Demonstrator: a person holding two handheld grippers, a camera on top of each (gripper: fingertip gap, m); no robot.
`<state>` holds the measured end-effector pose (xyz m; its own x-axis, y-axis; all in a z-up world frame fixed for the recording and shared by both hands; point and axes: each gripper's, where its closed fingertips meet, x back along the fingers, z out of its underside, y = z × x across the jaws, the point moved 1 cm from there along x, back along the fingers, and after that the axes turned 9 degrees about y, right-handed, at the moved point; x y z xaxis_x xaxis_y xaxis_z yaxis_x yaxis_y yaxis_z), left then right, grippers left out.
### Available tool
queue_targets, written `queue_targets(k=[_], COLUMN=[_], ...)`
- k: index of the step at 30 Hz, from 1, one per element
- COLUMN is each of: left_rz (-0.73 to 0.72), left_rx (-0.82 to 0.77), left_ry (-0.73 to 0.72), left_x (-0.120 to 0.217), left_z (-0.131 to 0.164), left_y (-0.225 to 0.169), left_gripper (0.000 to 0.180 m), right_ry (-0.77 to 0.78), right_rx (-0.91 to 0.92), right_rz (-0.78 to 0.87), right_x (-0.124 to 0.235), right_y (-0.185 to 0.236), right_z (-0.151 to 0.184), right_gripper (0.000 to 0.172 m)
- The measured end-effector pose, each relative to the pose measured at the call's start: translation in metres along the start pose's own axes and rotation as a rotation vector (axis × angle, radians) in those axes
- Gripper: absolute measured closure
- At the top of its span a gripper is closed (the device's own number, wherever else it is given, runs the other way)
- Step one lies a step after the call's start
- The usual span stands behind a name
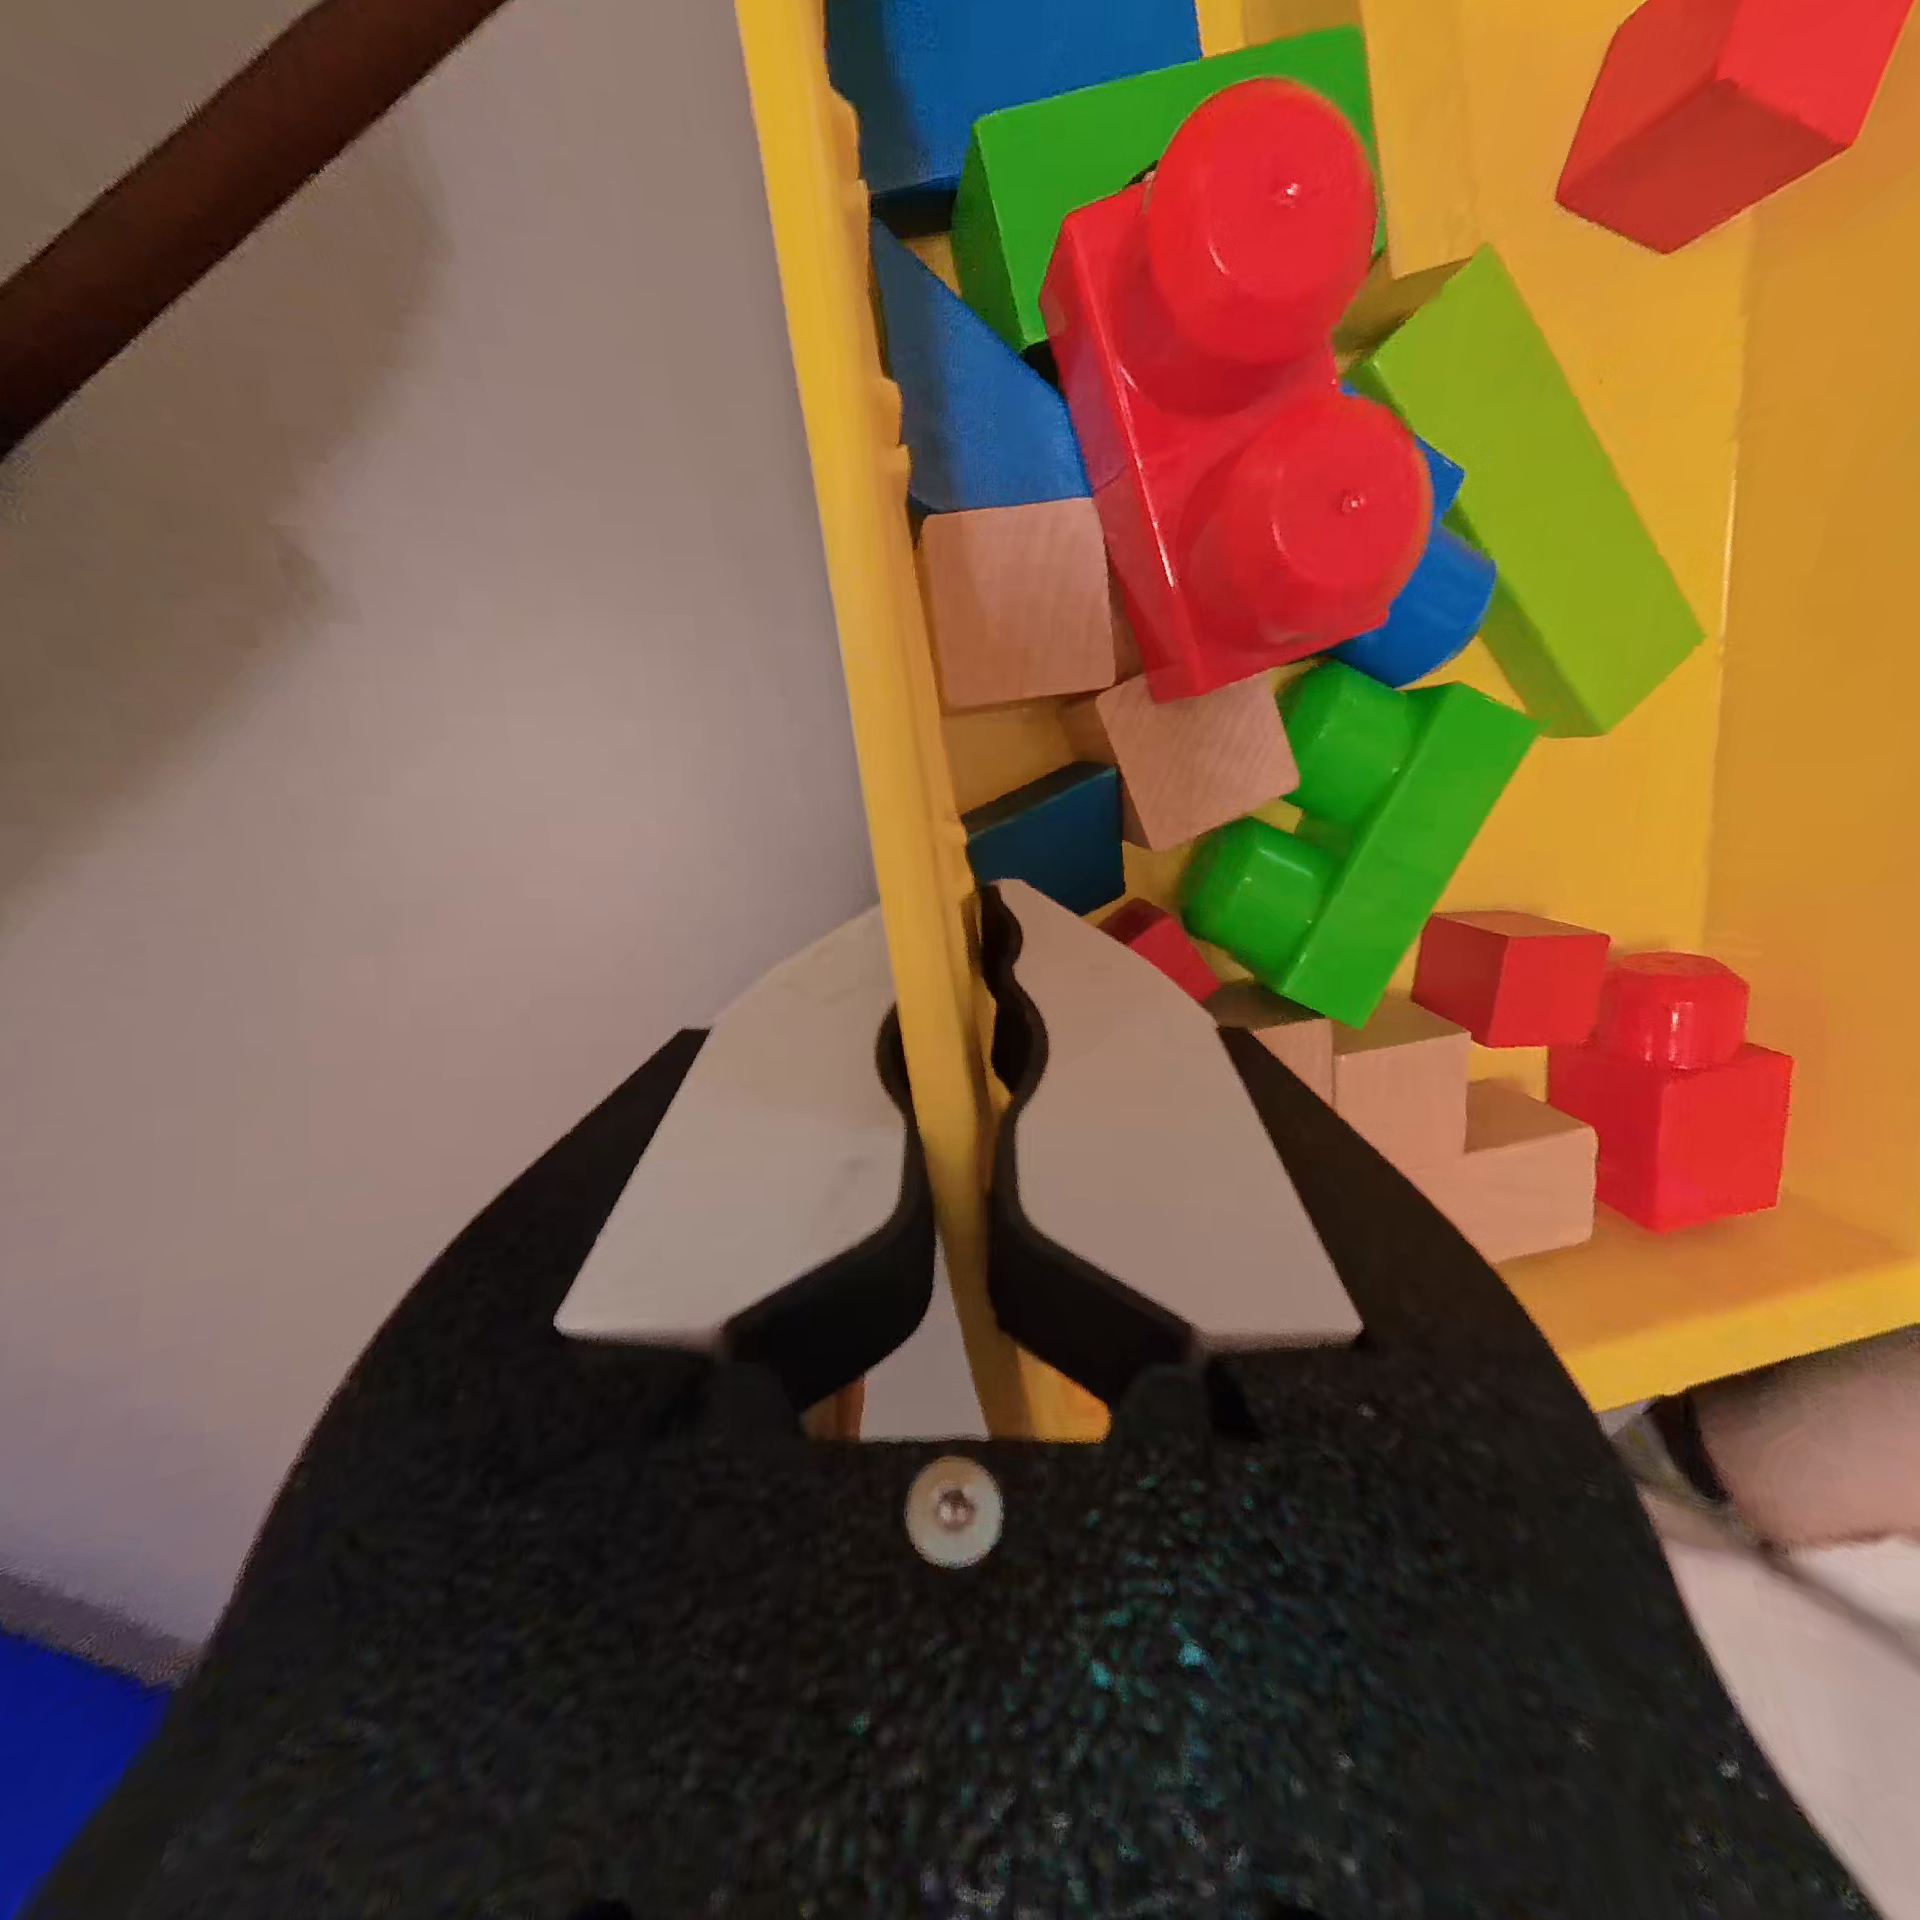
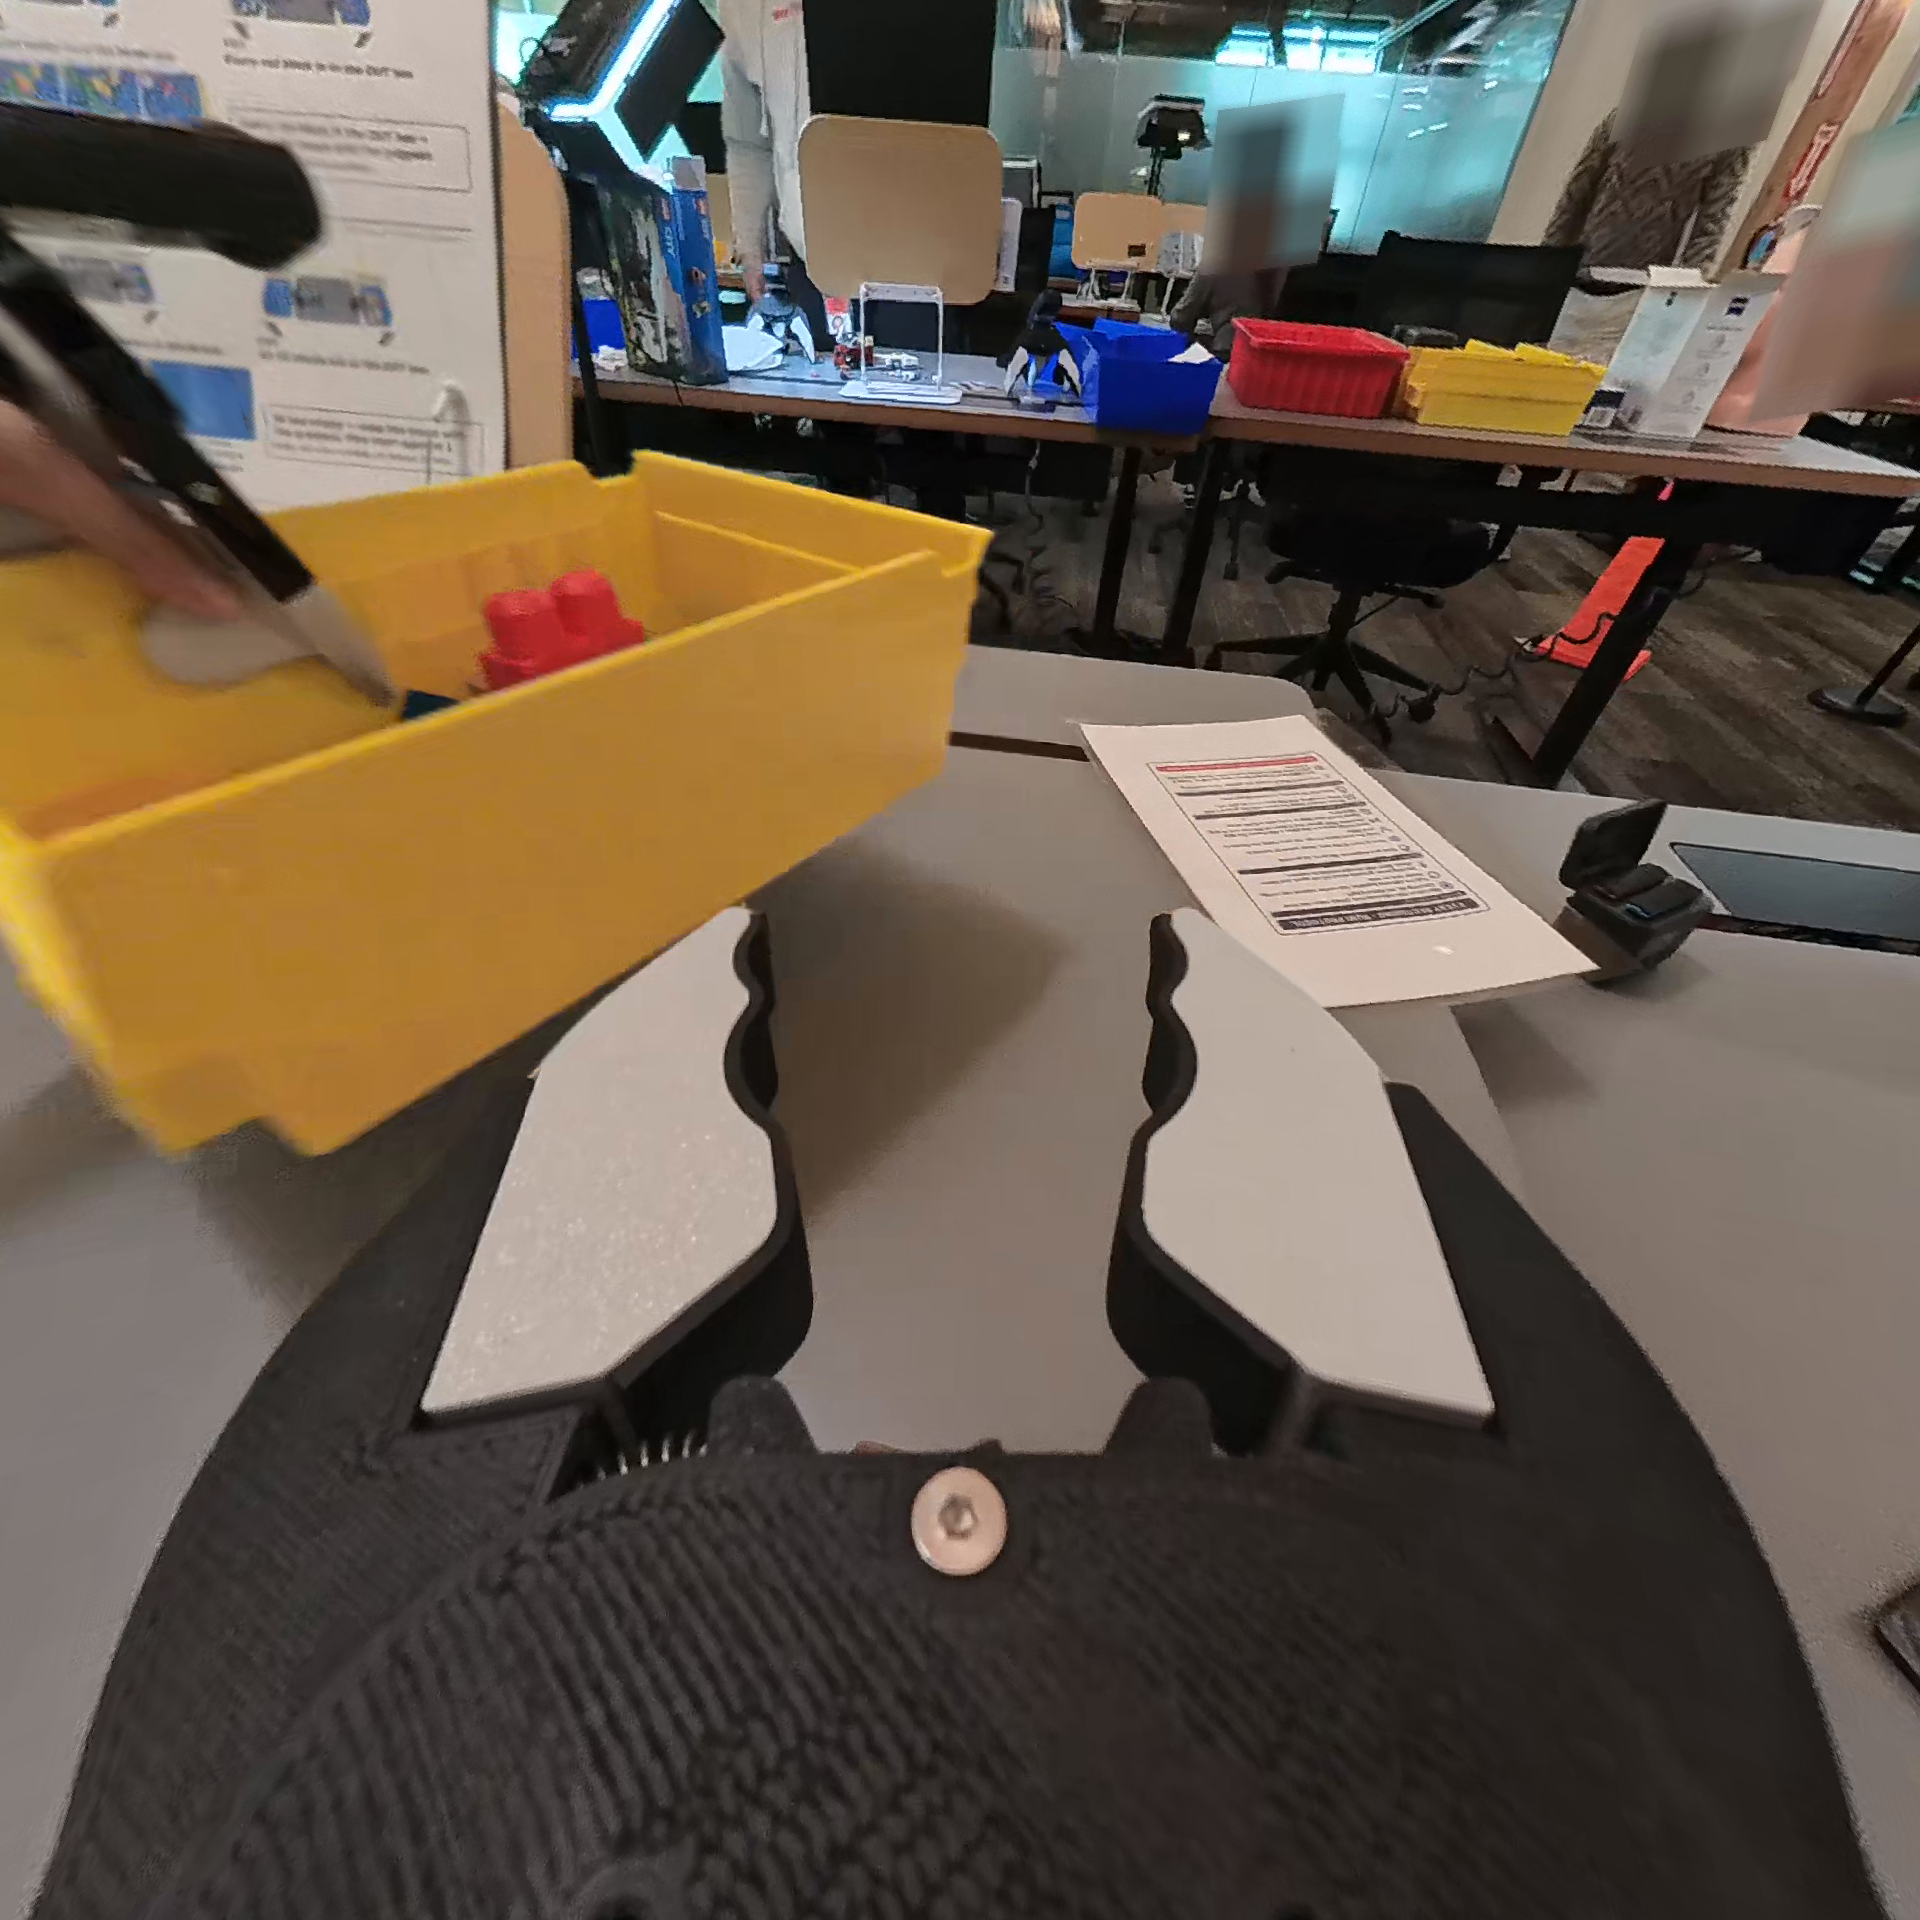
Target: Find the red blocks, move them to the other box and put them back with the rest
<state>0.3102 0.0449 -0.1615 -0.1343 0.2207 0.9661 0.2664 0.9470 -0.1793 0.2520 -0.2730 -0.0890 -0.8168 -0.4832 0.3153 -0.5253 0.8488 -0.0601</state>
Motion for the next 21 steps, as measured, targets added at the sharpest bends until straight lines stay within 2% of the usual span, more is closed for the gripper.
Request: queue_targets(k=[5, 9, 13, 17, 21], left_rz=[0.01, 0.002, -0.008, -0.036, -0.062], left_rx=[-0.04, -0.036, 0.001, 0.043, 0.109], left_ry=[-0.008, 0.026, 0.064, 0.076, 0.112], left_x=[0.038, 0.066, 0.09, 0.107, 0.116], left_z=[0.11, 0.213, 0.312, 0.397, 0.472], left_y=[0.037, 0.063, 0.084, 0.101, 0.117], left_gripper=[0.175, 0.175, 0.176, 0.176, 0.175], right_ry=[-0.016, -0.023, -0.038, 0.018, 0.121], right_rx=[-0.018, -0.008, 0.036, 0.027, 0.04], right_rz=[-0.09, -0.216, -0.466, -0.714, -0.831], right_x=[-0.017, -0.037, -0.068, -0.106, -0.143], right_y=[0.033, 0.096, 0.207, 0.327, 0.439], right_z=[-0.01, -0.027, -0.051, -0.078, -0.093], right_gripper=[0.1, 0.095, 0.093, 0.09, 0.08])
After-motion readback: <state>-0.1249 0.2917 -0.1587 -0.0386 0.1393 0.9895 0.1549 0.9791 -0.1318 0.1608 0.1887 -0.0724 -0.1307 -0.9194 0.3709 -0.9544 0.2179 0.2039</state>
